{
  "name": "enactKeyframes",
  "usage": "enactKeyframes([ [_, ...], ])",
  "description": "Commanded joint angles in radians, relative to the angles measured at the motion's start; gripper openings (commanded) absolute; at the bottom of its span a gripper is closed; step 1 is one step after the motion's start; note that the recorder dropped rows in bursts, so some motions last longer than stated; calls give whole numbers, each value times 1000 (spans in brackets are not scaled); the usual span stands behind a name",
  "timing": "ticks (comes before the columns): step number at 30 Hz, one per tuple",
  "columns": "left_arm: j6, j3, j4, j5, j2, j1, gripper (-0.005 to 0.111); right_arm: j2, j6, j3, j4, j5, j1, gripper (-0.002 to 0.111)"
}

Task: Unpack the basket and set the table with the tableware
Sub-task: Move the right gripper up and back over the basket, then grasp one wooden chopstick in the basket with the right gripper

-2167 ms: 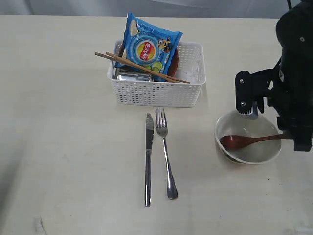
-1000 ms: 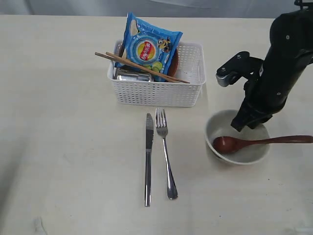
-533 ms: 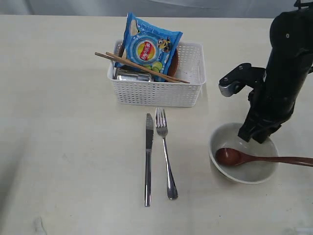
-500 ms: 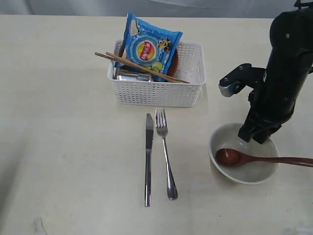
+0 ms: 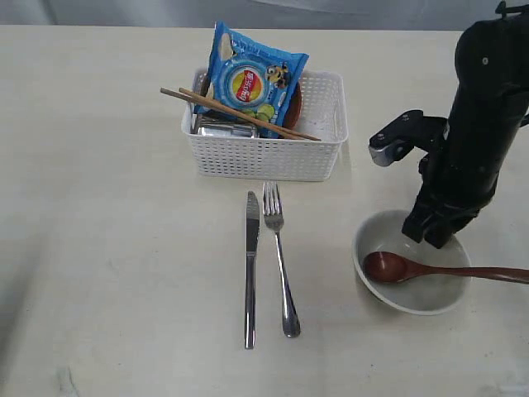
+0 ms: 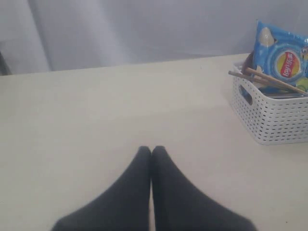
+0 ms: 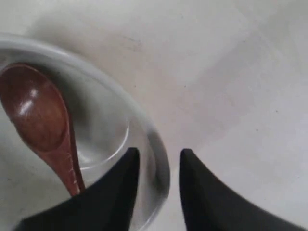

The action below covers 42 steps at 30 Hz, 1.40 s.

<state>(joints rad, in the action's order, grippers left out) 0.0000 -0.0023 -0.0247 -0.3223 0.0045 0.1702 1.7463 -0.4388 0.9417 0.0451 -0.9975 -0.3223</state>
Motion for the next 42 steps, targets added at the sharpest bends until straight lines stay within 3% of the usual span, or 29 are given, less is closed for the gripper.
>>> enactKeyframes([
  [1,0,2,4,2,-5,3,0,1,13,-1,35,-5,3,47],
  [9,0,2,4,2,-5,3,0,-45,53,183,33,-103,3,46],
  [14,0,2,4,2,-5,3,0,-77,49,344,-99,-91,-13,46],
  [22,0,2,4,2,-5,3,0,3,105,503,-130,136,-240,46],
  [27,0,2,4,2,-5,3,0,140,117,618,-128,183,-325,46],
  [35,0,2,4,2,-5,3,0,335,117,772,-70,183,-369,46],
  [42,0,2,4,2,-5,3,0,386,113,790,-70,193,-369,46],
])
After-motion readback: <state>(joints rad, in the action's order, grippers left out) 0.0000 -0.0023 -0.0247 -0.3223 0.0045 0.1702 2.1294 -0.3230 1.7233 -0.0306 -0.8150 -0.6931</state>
